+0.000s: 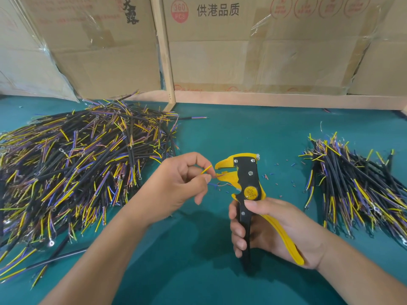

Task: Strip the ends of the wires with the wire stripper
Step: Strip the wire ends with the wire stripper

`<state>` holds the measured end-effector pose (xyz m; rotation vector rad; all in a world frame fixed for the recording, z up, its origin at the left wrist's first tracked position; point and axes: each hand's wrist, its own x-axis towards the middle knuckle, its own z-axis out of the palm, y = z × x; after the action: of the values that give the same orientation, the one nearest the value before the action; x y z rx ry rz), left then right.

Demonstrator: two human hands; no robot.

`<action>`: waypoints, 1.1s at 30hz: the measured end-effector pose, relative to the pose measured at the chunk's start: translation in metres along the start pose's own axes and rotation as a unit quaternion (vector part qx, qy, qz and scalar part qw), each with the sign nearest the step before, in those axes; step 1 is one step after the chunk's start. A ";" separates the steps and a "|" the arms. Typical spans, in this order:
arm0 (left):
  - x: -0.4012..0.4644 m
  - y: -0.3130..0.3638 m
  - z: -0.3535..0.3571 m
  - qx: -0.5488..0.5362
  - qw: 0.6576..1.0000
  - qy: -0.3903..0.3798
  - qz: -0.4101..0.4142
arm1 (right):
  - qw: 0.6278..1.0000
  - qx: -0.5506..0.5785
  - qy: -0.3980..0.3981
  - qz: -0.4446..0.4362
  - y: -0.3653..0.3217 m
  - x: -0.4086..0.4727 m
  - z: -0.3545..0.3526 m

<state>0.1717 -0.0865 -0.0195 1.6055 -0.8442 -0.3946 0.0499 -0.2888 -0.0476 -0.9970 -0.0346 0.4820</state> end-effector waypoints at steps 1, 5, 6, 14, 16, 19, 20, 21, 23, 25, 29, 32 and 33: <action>0.000 0.000 0.000 -0.009 1.000 0.000 -0.004 | 1.000 0.000 -0.003 0.002 0.000 0.000 0.000; 0.001 0.002 -0.003 -0.032 0.999 -0.002 0.000 | 1.000 -0.005 -0.014 0.002 0.001 -0.001 0.000; 0.001 0.003 -0.003 -0.033 0.999 -0.003 0.003 | 1.000 -0.007 -0.016 0.001 0.001 -0.001 0.000; 0.003 -0.001 -0.002 -0.060 0.998 -0.001 -0.019 | 1.000 -0.005 -0.027 -0.010 0.001 -0.003 0.001; 0.003 -0.001 -0.003 -0.055 0.998 -0.003 -0.022 | 1.000 -0.004 -0.029 -0.011 0.001 -0.002 0.001; 0.003 -0.001 -0.003 -0.035 0.999 -0.009 -0.014 | 1.000 -0.005 -0.027 -0.012 0.001 -0.002 0.001; 0.003 -0.001 -0.003 -0.027 0.999 -0.012 -0.011 | 1.000 -0.005 -0.027 -0.011 0.002 -0.002 0.001; 0.003 -0.001 -0.002 -0.022 1.000 -0.013 -0.009 | 1.000 -0.004 -0.026 -0.010 0.002 -0.002 0.001; 0.003 -0.001 -0.001 -0.018 1.000 -0.010 -0.007 | 1.000 -0.001 -0.029 -0.008 0.002 -0.002 0.001; 0.003 0.000 -0.001 -0.018 1.000 -0.001 -0.008 | 0.999 -0.002 -0.033 -0.009 0.002 -0.003 0.001; 0.002 0.002 -0.003 -0.029 0.999 0.004 -0.019 | 0.999 0.001 -0.036 -0.006 0.002 -0.003 0.001; 0.002 0.003 -0.004 -0.040 0.999 0.001 -0.020 | 0.999 0.012 -0.049 -0.003 0.002 -0.002 0.001; 0.002 0.003 -0.004 -0.040 0.999 0.001 -0.017 | 0.998 0.014 -0.054 -0.003 0.002 -0.002 0.001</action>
<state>0.1747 -0.0848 -0.0156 1.5474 -0.7908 -0.4451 0.0466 -0.2874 -0.0484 -0.9417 -0.1269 0.5294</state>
